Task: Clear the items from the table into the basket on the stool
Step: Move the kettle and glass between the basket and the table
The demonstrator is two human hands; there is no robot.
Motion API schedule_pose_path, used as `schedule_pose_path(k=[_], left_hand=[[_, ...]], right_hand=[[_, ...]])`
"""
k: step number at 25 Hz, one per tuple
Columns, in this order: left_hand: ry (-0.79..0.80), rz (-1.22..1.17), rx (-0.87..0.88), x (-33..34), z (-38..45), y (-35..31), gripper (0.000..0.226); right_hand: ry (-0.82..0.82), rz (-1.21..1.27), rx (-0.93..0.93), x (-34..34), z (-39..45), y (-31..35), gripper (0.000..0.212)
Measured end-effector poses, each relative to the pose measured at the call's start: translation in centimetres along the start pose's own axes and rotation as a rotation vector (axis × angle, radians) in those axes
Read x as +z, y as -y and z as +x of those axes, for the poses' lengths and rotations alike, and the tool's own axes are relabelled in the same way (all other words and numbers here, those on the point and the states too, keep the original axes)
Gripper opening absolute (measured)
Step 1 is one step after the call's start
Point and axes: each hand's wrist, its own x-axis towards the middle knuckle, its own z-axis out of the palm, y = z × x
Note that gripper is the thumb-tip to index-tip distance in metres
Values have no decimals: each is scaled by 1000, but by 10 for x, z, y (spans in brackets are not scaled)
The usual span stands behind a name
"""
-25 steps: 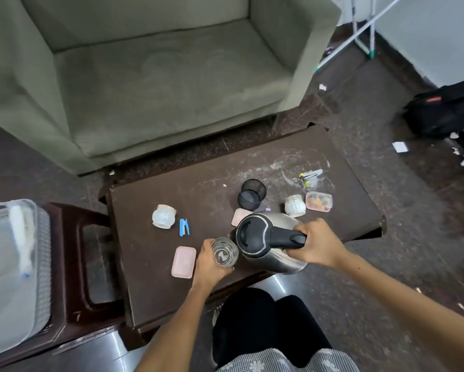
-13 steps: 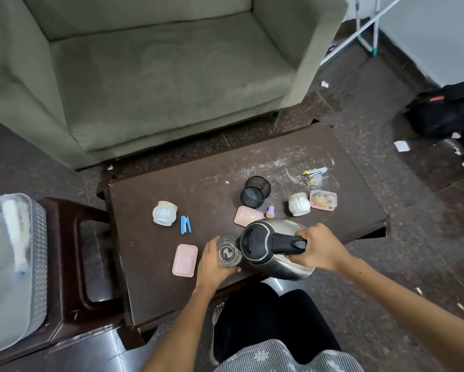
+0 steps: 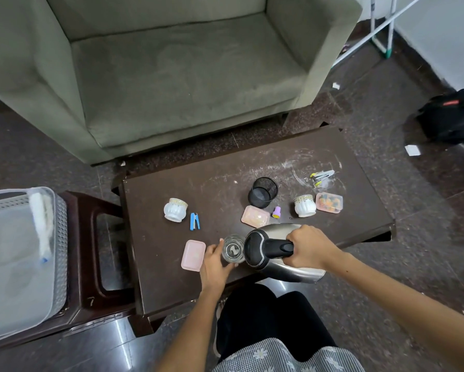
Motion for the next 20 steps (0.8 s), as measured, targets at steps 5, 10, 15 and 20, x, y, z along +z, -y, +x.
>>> schedule_pose_path(k=[5, 10, 15, 20], left_hand=[[12, 97, -73, -2, 1, -7, 78], [17, 140, -107, -3, 4, -9, 78], [14, 160, -145, -1, 4, -10, 78], [6, 219, -180, 1, 4, -12, 75]], right_hand=[[44, 0, 15, -10, 2, 7, 35], [62, -26, 20, -16, 6, 13, 30], [82, -61, 21, -21, 8, 19, 33], [98, -37, 42, -25, 7, 20, 31]])
